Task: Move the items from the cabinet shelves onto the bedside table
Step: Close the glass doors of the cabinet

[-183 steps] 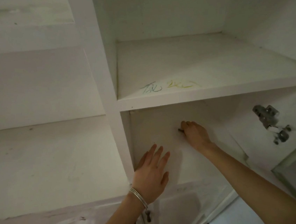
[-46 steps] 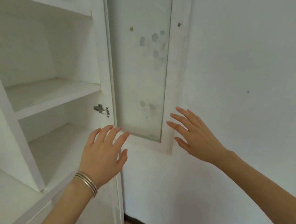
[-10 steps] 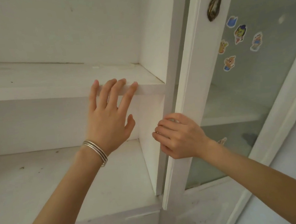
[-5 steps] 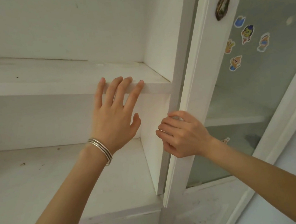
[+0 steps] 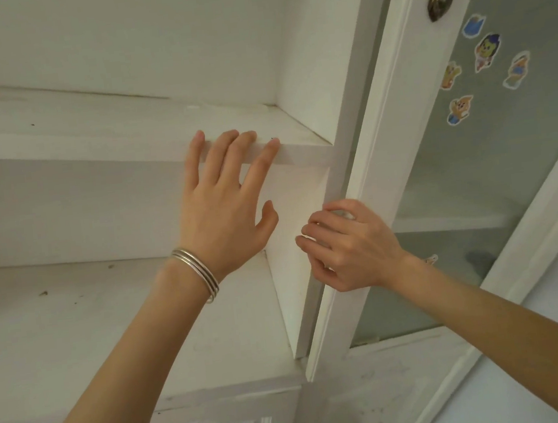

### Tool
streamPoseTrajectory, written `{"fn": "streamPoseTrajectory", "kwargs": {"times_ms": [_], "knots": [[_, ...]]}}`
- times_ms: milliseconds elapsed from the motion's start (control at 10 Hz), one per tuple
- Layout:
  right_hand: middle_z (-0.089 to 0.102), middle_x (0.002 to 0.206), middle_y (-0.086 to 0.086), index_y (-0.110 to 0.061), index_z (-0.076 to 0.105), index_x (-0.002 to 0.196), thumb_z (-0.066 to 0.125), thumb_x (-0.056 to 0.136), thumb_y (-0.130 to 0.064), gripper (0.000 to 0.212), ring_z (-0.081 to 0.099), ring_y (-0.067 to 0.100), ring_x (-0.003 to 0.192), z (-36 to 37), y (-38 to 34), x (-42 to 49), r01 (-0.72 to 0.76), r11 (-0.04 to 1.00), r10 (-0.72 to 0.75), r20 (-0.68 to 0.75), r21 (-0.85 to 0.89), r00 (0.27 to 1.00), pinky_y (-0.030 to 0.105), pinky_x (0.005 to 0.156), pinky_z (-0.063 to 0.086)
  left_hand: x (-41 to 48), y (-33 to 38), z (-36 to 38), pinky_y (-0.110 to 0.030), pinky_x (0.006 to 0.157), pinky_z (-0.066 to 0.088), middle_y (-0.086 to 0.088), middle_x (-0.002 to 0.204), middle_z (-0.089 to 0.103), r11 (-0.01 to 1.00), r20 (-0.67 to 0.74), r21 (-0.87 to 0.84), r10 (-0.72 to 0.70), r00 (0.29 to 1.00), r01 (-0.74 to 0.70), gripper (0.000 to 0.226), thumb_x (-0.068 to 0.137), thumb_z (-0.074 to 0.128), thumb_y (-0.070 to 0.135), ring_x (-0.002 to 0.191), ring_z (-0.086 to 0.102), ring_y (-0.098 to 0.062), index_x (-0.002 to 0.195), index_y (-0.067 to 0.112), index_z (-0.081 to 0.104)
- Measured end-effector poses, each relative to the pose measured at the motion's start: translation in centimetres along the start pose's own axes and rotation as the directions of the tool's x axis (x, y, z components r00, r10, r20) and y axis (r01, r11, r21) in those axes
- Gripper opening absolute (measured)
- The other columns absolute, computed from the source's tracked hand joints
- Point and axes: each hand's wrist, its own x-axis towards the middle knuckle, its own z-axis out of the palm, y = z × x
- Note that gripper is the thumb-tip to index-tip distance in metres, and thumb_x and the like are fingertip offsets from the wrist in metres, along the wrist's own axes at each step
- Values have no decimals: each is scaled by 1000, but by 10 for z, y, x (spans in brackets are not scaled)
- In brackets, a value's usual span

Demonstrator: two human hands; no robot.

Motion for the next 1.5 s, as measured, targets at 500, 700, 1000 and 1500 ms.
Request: {"fn": "streamPoseTrajectory", "kwargs": {"times_ms": [500, 700, 1000, 1500], "knots": [[66, 75, 1, -12, 66, 75, 50, 79, -21, 18, 62, 22, 77, 5, 1, -1, 7, 999, -7, 3, -36, 1000, 35, 89, 38, -1, -1, 1, -54, 112, 17, -16, 133, 49, 1000, -12, 9, 3, 1000, -3, 61, 79, 51, 30, 126, 41, -34, 137, 12, 46], [66, 75, 3, -11, 67, 79, 47, 81, -20, 22, 61, 23, 75, 23, 6, 9, -50, 997, 52, 40, -57, 998, 36, 88, 39, -1, -2, 4, -54, 112, 18, -16, 133, 49, 1000, -34, -1, 3, 999, -3, 60, 80, 52, 29, 126, 41, -34, 137, 12, 46], [65, 73, 3, -11, 66, 77, 47, 81, -20, 22, 61, 24, 73, 27, 7, 7, -36, 997, 38, 30, -65, 999, 36, 87, 39, -1, 0, 7, -54, 112, 18, -15, 132, 51, 1000, -72, -2, -10, 997, 10, 59, 80, 52, 28, 125, 42, -34, 136, 12, 48], [62, 66, 3, -11, 62, 68, 45, 80, -19, 22, 57, 23, 67, 24, 6, 9, -21, 988, 38, 107, -151, 994, 36, 88, 38, -1, 0, 1, -54, 112, 17, -16, 132, 50, 1000, -18, -20, -22, 1000, 22, 59, 80, 50, 31, 126, 41, -34, 136, 13, 47]]}}
